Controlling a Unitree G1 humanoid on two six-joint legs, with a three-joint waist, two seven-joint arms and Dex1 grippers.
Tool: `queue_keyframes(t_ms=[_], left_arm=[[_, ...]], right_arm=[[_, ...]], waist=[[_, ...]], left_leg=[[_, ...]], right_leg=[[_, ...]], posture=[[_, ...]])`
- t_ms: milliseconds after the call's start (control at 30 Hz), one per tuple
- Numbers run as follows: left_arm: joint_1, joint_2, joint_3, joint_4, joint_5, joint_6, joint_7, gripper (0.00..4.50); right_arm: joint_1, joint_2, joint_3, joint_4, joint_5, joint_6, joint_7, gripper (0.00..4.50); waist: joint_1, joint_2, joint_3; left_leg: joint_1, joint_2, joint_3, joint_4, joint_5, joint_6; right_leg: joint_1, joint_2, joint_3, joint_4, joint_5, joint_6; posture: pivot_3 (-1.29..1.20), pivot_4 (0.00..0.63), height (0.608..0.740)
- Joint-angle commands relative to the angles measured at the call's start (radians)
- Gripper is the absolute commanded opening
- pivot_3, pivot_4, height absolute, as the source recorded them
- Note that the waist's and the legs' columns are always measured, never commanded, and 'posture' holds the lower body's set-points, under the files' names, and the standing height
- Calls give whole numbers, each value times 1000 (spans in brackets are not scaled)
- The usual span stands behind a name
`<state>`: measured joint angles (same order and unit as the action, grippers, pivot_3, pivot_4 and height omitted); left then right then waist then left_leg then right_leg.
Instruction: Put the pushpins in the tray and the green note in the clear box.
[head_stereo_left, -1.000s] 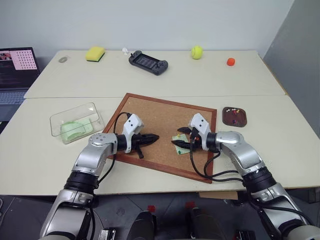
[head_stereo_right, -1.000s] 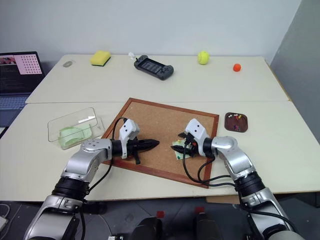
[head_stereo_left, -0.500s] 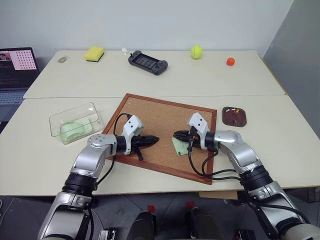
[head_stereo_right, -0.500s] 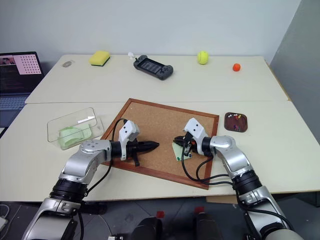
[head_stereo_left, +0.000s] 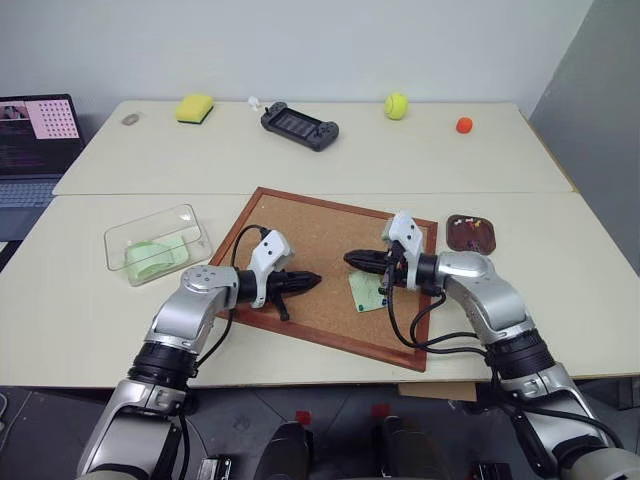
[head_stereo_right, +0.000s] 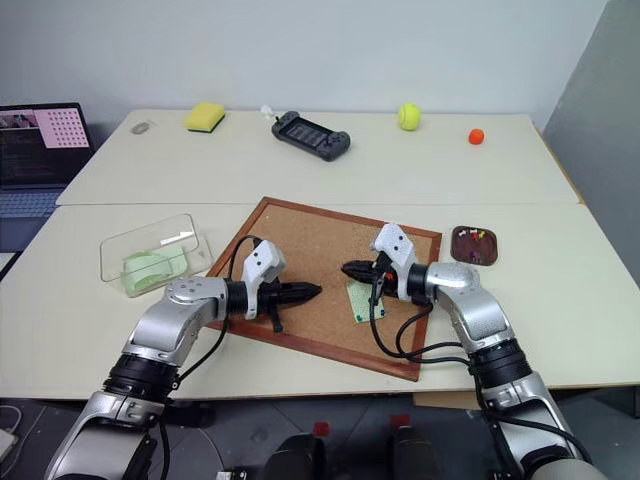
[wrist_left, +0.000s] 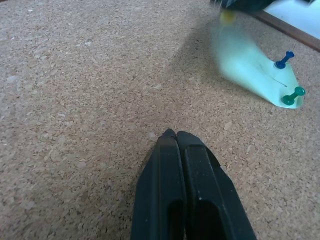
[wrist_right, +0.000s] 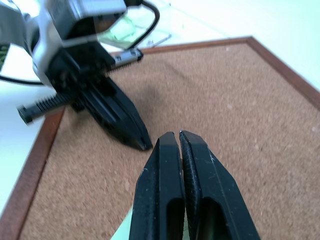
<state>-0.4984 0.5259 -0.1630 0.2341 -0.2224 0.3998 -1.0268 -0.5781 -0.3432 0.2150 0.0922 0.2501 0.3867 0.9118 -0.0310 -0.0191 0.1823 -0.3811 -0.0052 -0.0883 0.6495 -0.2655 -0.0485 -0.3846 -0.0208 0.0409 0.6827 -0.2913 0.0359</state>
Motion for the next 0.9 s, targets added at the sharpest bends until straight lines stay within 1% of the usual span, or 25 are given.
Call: queue_keyframes(t_ms=[33, 167, 233, 333, 467, 533, 700, 800, 900], left_arm=[[5, 3, -31, 65, 65, 4, 40, 0], [1, 6, -36, 78, 73, -2, 48, 0], [2, 7, -39, 82, 76, -3, 53, 0], [11, 7, -40, 76, 74, 1, 57, 0], [19, 3, -41, 76, 69, -1, 59, 0], [17, 0, -42, 75, 65, 1, 56, 0], [4, -6, -46, 85, 63, -6, 52, 0], [-5, -7, -49, 94, 63, -12, 47, 0], [-8, 1, -48, 89, 58, -11, 37, 0]], right_arm=[[0, -15, -33, -75, 25, 25, -8, 56], [9, -33, -70, -124, 41, 60, -35, 56], [1, -43, -129, -147, 63, 96, -80, 56], [-21, -64, -228, -136, 62, 135, -186, 56], [-47, -114, -316, -26, -13, 129, -341, 56], [-65, -138, -342, 51, -34, 137, -389, 56], [-119, -144, -380, 209, -24, 158, -427, 56], [-143, -121, -400, 275, 11, 191, -429, 56], [-145, -112, -393, 316, -5, 176, -440, 56]], waist=[[0, 0, 0], [0, 0, 0], [0, 0, 0], [0, 1, 0], [0, 2, -1], [0, 3, -3], [-1, 5, -4], [-2, 7, -5], [-1, 8, -6]], left_leg=[[0, 0, 0, 0, 0, 0], [1, 0, 0, 0, 1, 2], [1, 0, 0, 0, 2, 3], [1, 0, 0, 0, 3, 4], [1, 0, 0, 0, 3, 5], [2, 0, 1, -1, 3, 5], [2, -1, 3, -1, 4, 5], [2, -1, 4, -2, 4, 6], [2, -1, 3, -2, 5, 7]], right_leg=[[0, 0, 0, 0, 0, 0], [1, 0, 0, 1, 1, 1], [1, 0, 0, 1, 1, 1], [1, 0, 0, 1, 2, 1], [1, 0, 1, 0, 2, 1], [1, 0, 1, 0, 2, 1], [1, 0, 2, 0, 2, 0], [1, 0, 2, 0, 3, 0], [1, 0, 2, 0, 3, 0]], posture=[[0, 150, 740], [0, 150, 740], [0, 150, 740], [0, 150, 740], [0, 150, 740], [0, 150, 740], [0, 150, 740], [0, 150, 740], [0, 150, 740]])
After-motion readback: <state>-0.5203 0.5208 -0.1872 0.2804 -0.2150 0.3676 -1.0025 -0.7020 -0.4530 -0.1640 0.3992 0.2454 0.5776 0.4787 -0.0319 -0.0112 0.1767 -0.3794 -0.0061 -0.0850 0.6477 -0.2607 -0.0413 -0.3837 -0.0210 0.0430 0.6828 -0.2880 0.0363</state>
